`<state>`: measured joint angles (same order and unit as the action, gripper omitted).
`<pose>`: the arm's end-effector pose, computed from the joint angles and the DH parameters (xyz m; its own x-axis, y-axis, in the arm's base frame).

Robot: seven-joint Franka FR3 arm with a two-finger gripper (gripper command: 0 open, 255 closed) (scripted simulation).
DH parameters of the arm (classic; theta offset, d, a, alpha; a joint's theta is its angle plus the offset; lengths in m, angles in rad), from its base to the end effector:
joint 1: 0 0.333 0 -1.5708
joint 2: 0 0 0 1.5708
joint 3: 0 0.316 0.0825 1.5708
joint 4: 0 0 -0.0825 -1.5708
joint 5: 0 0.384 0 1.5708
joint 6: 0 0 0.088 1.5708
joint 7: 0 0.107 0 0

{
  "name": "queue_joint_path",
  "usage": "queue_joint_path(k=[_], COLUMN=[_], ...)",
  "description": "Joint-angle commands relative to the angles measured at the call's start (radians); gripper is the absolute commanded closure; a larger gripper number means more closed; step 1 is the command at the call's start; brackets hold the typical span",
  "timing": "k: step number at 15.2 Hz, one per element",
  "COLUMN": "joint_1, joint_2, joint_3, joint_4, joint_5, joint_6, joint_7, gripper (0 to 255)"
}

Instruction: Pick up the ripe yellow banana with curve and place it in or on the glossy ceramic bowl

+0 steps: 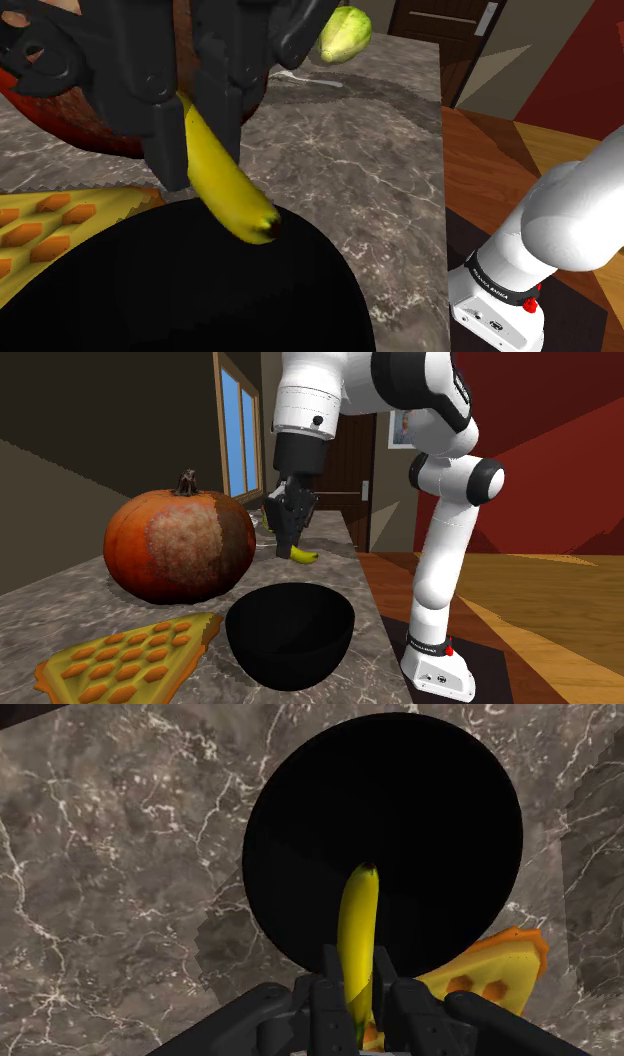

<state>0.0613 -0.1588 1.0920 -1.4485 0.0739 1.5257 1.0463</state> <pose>0.1578 0.5021 0.7127 0.9845 0.1137 0.1334 0.1268 -0.9874 -0.0943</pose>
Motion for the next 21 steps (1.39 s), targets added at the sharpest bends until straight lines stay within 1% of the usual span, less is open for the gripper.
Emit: queue_joint_path(k=[1, 2, 3, 6, 10, 15, 21], joint_1=[0.038, 0.050, 0.046, 0.012, 0.004, 0.014, 0.014], joint_2=[0.258, 0.221, 0.194, 0.126, 0.058, 0.007, 0.007], joint_3=[0.233, 0.185, 0.164, 0.141, 0.100, 0.062, 0.062], joint_4=[0.122, 0.095, 0.070, -0.001, -0.086, -0.175, -0.175], joint_5=[-0.273, -0.232, -0.202, -0.131, -0.061, -0.012, -0.012], joint_6=[-0.037, -0.015, 0.005, 0.058, 0.120, 0.187, 0.187], joint_7=[0.223, 0.199, 0.183, 0.141, 0.099, 0.068, 0.068], gripper=[255, 255, 255, 255, 255, 255, 255])
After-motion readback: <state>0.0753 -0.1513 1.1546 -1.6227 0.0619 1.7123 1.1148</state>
